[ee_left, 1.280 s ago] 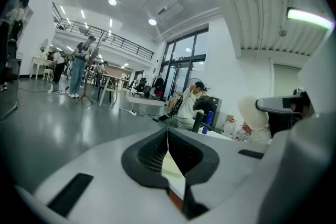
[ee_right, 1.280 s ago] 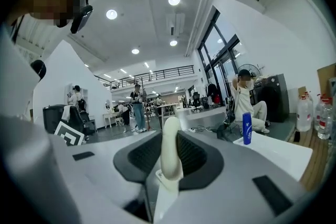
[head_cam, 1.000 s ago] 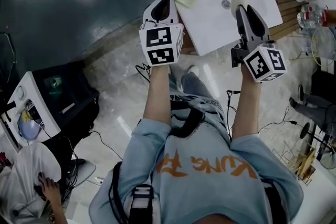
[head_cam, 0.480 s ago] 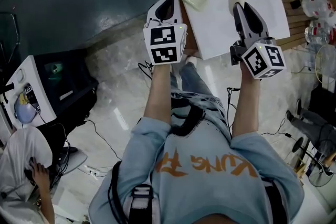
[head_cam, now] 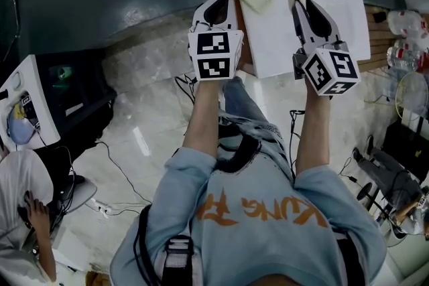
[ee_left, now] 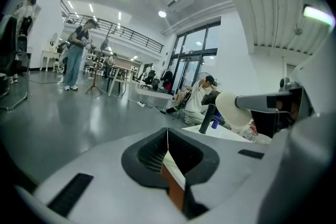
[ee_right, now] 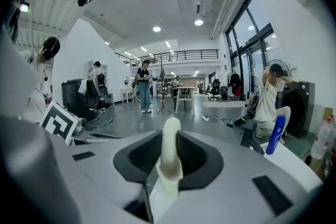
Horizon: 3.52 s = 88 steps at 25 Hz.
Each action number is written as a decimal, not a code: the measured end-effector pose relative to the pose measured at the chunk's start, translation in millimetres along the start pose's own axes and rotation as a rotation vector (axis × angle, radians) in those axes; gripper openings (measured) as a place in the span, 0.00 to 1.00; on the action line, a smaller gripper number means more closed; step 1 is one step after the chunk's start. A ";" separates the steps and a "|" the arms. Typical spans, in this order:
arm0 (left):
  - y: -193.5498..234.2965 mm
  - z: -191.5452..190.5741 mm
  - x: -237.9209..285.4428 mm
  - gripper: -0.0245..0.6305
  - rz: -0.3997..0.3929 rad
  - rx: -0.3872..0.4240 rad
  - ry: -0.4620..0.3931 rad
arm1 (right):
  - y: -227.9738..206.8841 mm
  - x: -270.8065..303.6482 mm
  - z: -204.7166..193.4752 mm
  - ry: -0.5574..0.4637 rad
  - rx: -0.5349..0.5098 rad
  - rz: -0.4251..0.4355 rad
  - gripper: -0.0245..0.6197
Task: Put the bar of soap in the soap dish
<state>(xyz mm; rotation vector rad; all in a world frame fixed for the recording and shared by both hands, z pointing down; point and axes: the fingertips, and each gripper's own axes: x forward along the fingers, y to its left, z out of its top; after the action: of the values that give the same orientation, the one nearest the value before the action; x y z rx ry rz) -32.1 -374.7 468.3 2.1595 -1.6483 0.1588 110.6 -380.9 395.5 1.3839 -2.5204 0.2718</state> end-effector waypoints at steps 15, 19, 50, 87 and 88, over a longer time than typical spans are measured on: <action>36.9 -18.8 7.0 0.07 0.082 -0.062 0.036 | 12.8 78.8 -66.8 0.245 -0.259 0.086 0.20; 48.0 -23.3 6.0 0.07 0.102 -0.074 0.044 | 15.4 98.6 -89.5 0.319 -0.352 0.095 0.20; 76.8 -44.6 13.4 0.07 0.106 -0.099 0.112 | 4.5 162.0 -149.2 0.649 -0.566 -0.070 0.21; -29.5 139.8 -10.1 0.07 -0.115 0.229 -0.231 | -11.4 26.6 64.9 -0.136 0.121 -0.086 0.09; -33.5 147.0 -12.8 0.07 -0.119 0.240 -0.250 | -10.3 22.3 71.0 -0.160 0.130 -0.081 0.09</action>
<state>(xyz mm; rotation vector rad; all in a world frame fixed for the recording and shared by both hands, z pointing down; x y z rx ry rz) -27.6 -413.7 322.2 2.5400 -1.7002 0.0559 98.6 -424.2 335.2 1.6135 -2.6061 0.3266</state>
